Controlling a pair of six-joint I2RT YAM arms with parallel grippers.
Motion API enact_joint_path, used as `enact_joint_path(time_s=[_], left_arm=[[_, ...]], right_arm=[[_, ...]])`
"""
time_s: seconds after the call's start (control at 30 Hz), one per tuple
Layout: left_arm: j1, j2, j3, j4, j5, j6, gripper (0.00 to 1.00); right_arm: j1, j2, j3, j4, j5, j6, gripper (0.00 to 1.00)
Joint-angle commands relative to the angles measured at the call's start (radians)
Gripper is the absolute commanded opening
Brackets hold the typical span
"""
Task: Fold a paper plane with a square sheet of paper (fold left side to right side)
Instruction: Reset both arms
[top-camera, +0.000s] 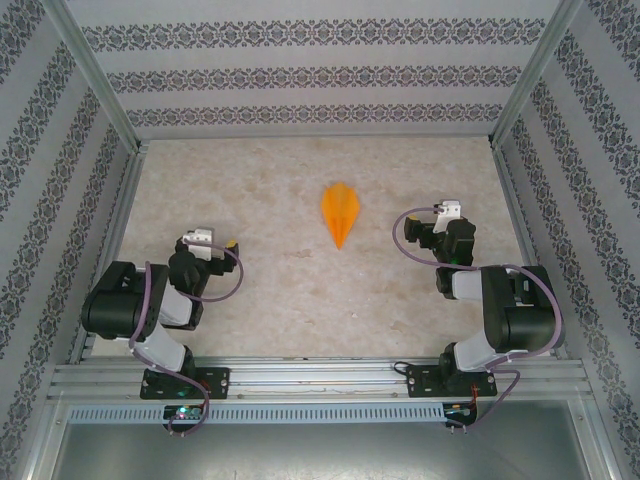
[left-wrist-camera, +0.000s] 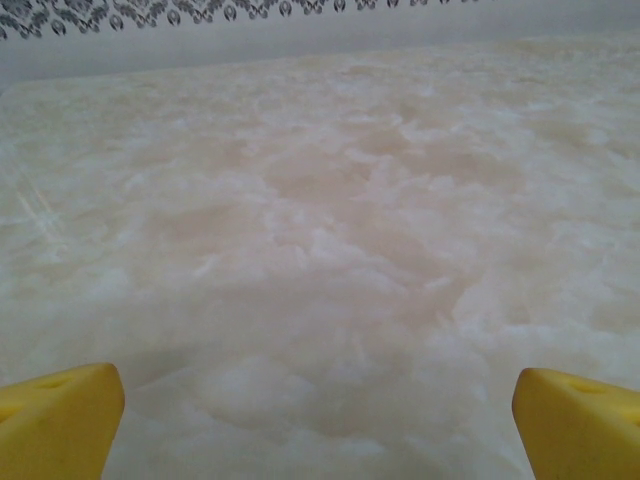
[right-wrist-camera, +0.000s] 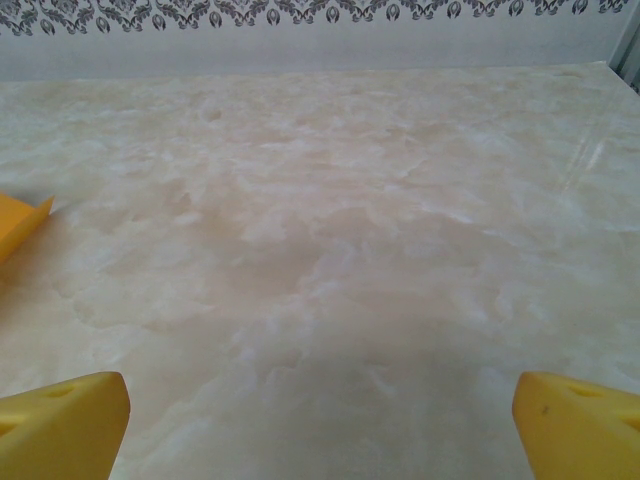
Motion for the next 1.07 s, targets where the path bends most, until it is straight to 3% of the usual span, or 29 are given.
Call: enact_joint_path(time_s=[0.0,0.13,0.3,0.37,1.03], left_arm=[[0.012,0.016,0.016,0.135,0.001,-0.008,1.0],[0.015,0.0,0.056,0.048,-0.11,-0.049,1.0],[0.018,-0.047,0.246,-0.381,-0.143,-0.068,1.0],[0.019,-0.03,0.233,-0.317,-0.139,-0.062,1.0],[0.018,-0.034,0.234,-0.333,-0.142,-0.062,1.0]], right_arm=[[0.01,-0.004,0.003,0.037,0.012,-0.013,0.98],[0.011,-0.002,0.003,0.037,0.013,-0.013,0.98],[0.011,-0.002,0.003,0.037,0.012,-0.013,0.98],[0.011,-0.002,0.004,0.037,0.013,-0.012,0.98],[0.013,-0.002,0.005,0.035,0.017,-0.014,0.98]])
